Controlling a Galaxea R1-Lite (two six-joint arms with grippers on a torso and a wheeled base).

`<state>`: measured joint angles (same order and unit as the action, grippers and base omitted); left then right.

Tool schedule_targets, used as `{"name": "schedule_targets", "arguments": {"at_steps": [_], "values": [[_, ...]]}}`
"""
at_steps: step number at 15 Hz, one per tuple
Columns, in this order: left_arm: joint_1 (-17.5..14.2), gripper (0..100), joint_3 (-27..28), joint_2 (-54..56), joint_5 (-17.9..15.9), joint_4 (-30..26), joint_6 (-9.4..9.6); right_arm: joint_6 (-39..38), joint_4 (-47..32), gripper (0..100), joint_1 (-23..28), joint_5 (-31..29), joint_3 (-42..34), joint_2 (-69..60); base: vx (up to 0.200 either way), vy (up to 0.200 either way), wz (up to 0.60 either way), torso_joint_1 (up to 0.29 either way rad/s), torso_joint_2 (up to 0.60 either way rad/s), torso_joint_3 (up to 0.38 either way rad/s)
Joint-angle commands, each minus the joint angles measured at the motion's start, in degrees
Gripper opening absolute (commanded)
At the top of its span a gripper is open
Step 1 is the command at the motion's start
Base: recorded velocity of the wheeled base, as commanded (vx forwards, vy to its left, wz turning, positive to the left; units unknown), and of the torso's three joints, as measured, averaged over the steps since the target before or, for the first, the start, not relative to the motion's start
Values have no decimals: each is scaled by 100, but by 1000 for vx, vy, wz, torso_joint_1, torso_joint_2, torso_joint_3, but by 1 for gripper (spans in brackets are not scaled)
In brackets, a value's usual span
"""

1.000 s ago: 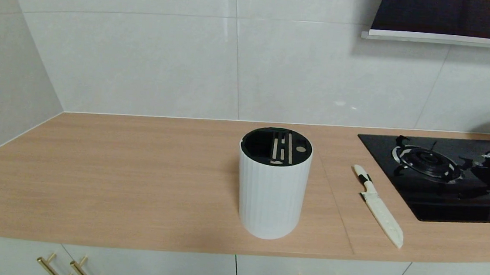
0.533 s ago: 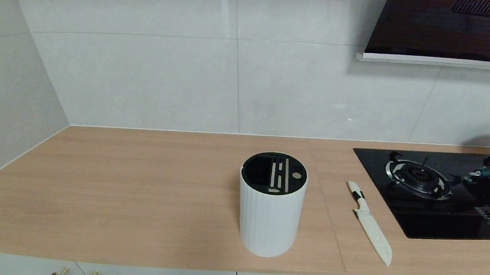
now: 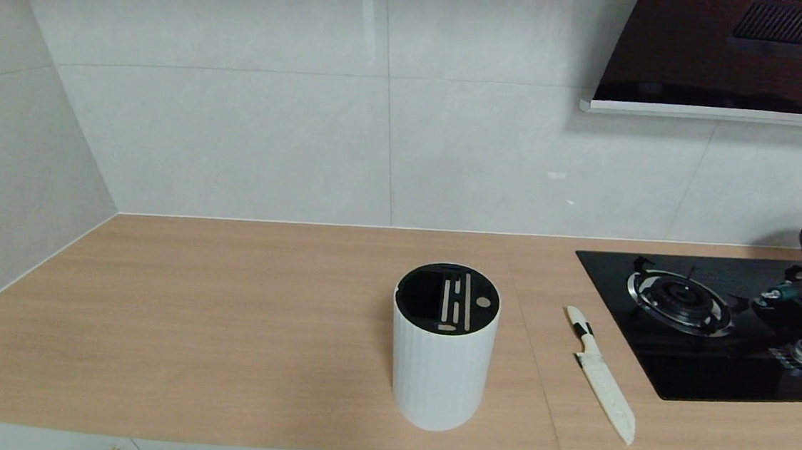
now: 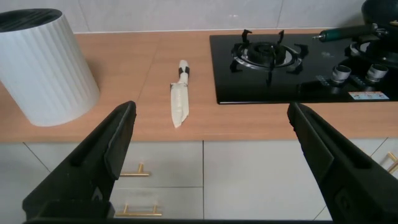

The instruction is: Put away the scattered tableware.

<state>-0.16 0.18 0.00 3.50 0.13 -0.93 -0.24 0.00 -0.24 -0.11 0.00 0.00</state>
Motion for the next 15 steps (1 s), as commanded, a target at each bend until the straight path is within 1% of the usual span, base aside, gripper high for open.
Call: {"name": "schedule_targets", "arguments": {"at_steps": [1, 5, 6, 7, 8, 9, 11, 13, 15], "values": [[-2, 100, -1, 0, 2, 4, -4, -2, 0, 100, -2, -7, 0, 0, 0, 0, 0, 0, 0, 0], [-2, 100, -1, -9, 2, 4, -4, 24, 0, 100, -2, -24, 0, 0, 0, 0, 0, 0, 0, 0], [-2, 100, -1, -9, 2, 4, -4, -37, 158, 100, -2, 55, 246, 9, 0, 0, 0, 0, 0, 0], [-2, 100, -1, -9, 2, 4, -4, -187, 202, 100, -46, 204, 853, 193, 0, 0, 0, 0, 0, 0], [-2, 100, -1, -9, 2, 4, -4, -231, 158, 100, -90, 310, 1125, 369, 0, 0, 0, 0, 0, 0], [-2, 100, -1, -9, 2, 4, -4, -231, 123, 100, -222, 530, 1644, 1072, 0, 0, 0, 0, 0, 0], [7, 100, -1, -9, 2, 4, -4, -231, 141, 100, -257, 864, 2145, 2268, 0, 0, 0, 0, 0, 0], [-2, 100, -1, -9, 2, 4, -4, -195, 158, 100, -274, 1039, 2646, 3516, 0, 0, 0, 0, 0, 0], [-2, 100, -1, -9, 2, 4, -4, -204, 158, 100, -433, 1110, 3208, 4746, 0, 0, 0, 0, 0, 0]]}}
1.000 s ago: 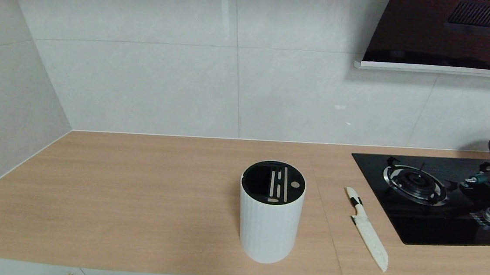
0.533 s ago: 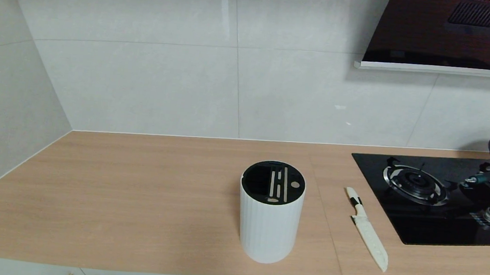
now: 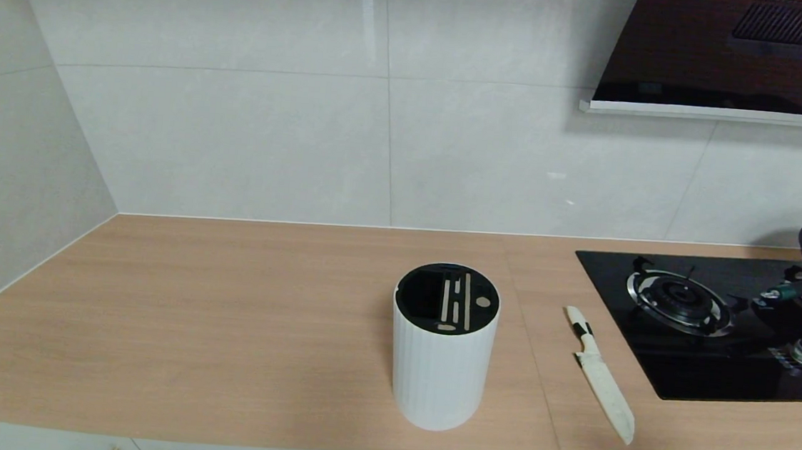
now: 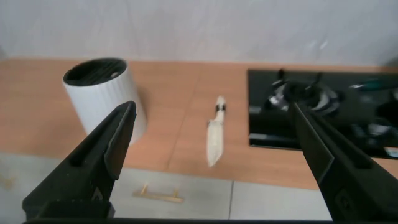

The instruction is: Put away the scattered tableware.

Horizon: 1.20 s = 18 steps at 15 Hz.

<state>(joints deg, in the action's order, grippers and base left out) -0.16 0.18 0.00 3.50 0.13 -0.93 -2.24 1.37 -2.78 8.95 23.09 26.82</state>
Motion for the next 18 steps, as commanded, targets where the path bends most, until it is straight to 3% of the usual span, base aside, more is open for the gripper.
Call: {"name": "schedule_targets", "arguments": {"at_steps": [1, 5, 11, 18], "values": [[-2, 100, -1, -9, 2, 4, -4, -13, 39, 100, -241, 186, 1180, 2838, 0, 0, 0, 0, 0, 0], [-2, 100, -1, -9, 2, 4, -4, -4, 356, 100, -346, 169, 1716, 4789, 0, 0, 0, 0, 0, 0], [-2, 100, -1, -9, 2, 4, -4, 189, 2641, 100, -531, -657, 1716, 7680, 0, 0, 0, 0, 0, 0], [7, 100, -1, -9, 2, -5, -4, 277, 4003, 100, -531, -816, 1787, 9500, 0, 0, 0, 0, 0, 0]]}}
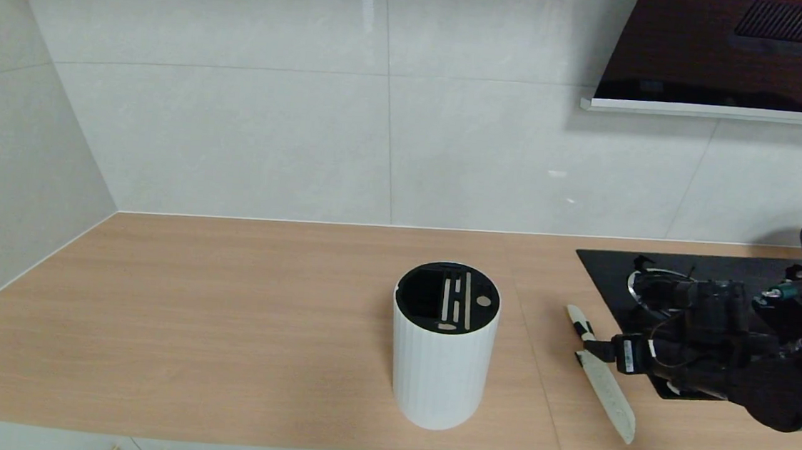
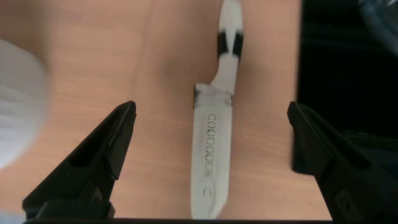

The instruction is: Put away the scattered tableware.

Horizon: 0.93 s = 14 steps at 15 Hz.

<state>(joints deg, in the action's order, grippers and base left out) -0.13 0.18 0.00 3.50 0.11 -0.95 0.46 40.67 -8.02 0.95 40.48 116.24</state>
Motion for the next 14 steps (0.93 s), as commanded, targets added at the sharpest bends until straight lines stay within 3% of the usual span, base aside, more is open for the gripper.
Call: {"name": "schedule_targets", "arguments": {"at_steps": [1, 3, 6, 14], "values": [[-4, 100, -1, -9, 2, -2, -2, 6, 108, 100, -6, -51, 82, 699, 0, 0, 0, 0, 0, 0], [-4, 100, -1, -9, 2, 7, -2, 33, 170, 100, -6, -113, 188, 945, 0, 0, 0, 0, 0, 0], [-4, 100, -1, 0, 2, 7, -2, 42, 881, 100, -6, -209, 232, 1454, 0, 0, 0, 0, 0, 0], [-4, 100, -1, -9, 2, -2, -2, 24, 1242, 100, -112, -218, 372, 1569, 0, 0, 0, 0, 0, 0]]}}
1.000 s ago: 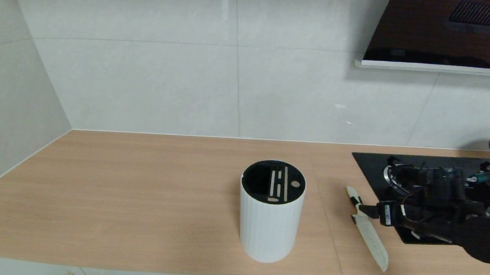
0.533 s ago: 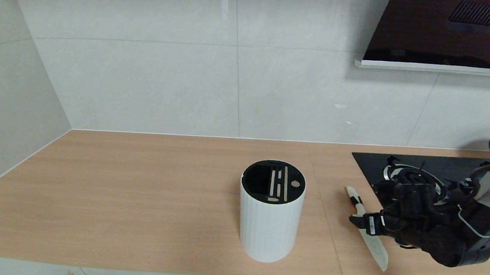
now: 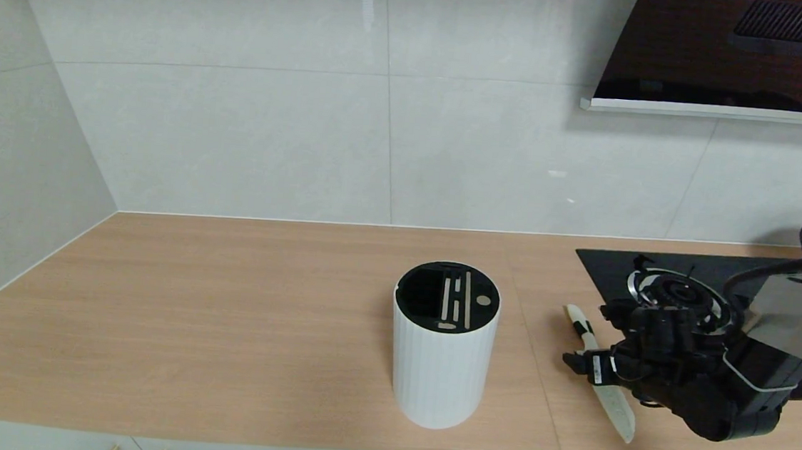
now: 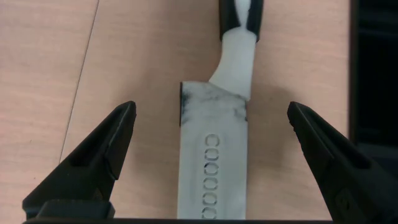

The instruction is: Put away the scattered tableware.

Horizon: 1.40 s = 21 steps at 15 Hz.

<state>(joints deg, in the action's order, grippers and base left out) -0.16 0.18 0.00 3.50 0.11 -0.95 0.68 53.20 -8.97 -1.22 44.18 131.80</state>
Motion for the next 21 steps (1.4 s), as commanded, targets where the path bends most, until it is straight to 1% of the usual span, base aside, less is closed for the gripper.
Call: {"name": "schedule_targets", "arguments": {"at_steps": [1, 12, 13, 21], "values": [[-2, 100, -1, 0, 2, 7, -2, 2, 24, 100, -26, -1, 3, 56, 0, 0, 0, 0, 0, 0], [-2, 100, -1, -9, 2, 7, -2, 11, 103, 100, -17, -142, 73, 302, 0, 0, 0, 0, 0, 0], [-2, 100, -1, -9, 2, -2, -2, 11, 103, 0, -8, -142, 82, 311, 0, 0, 0, 0, 0, 0], [-2, 100, -1, -9, 2, 7, -10, 11, 103, 0, 1, -142, 82, 381, 0, 0, 0, 0, 0, 0]]}}
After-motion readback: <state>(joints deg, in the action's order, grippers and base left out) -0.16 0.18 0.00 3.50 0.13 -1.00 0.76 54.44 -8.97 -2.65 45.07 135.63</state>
